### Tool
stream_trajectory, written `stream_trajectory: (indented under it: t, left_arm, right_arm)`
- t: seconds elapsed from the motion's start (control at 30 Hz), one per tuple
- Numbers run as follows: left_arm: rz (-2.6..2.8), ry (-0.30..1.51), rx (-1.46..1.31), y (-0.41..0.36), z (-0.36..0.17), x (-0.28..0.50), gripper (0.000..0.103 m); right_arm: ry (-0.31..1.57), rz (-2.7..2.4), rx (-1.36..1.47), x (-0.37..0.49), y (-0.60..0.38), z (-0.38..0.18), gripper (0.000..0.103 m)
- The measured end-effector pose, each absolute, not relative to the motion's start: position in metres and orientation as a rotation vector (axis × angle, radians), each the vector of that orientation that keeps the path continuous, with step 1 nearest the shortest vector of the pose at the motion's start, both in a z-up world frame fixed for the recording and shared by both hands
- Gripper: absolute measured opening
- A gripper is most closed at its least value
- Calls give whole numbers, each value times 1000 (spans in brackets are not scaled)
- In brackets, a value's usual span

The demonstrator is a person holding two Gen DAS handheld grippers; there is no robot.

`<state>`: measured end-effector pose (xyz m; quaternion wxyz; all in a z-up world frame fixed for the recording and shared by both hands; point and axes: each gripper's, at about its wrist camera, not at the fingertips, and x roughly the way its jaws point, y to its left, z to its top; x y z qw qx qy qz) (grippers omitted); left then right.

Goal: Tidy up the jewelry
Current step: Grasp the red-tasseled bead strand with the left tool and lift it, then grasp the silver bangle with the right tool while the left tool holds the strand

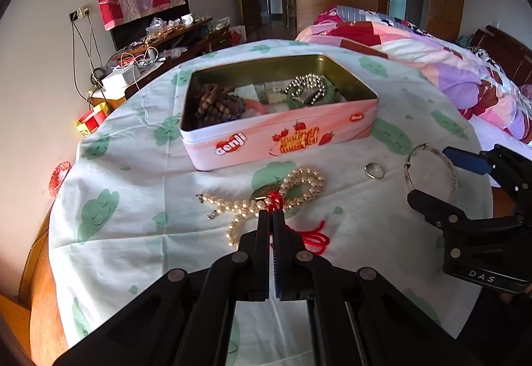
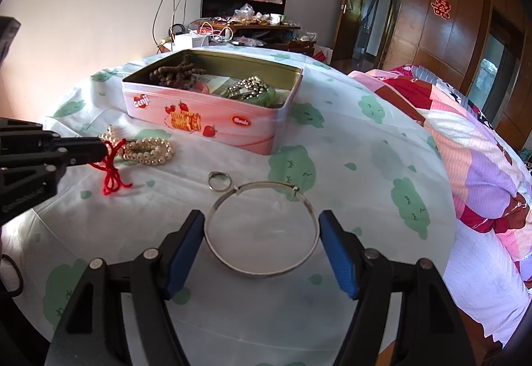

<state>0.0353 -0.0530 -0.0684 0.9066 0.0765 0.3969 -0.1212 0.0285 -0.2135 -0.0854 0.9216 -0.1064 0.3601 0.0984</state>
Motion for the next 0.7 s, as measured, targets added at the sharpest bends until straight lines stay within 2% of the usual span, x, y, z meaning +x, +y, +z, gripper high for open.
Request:
stream_trajectory:
  t: [0.7]
  left_arm:
    - [-234, 693, 108, -23, -10, 27, 0]
  right_arm:
    - [678, 200, -185, 24, -220, -69, 72]
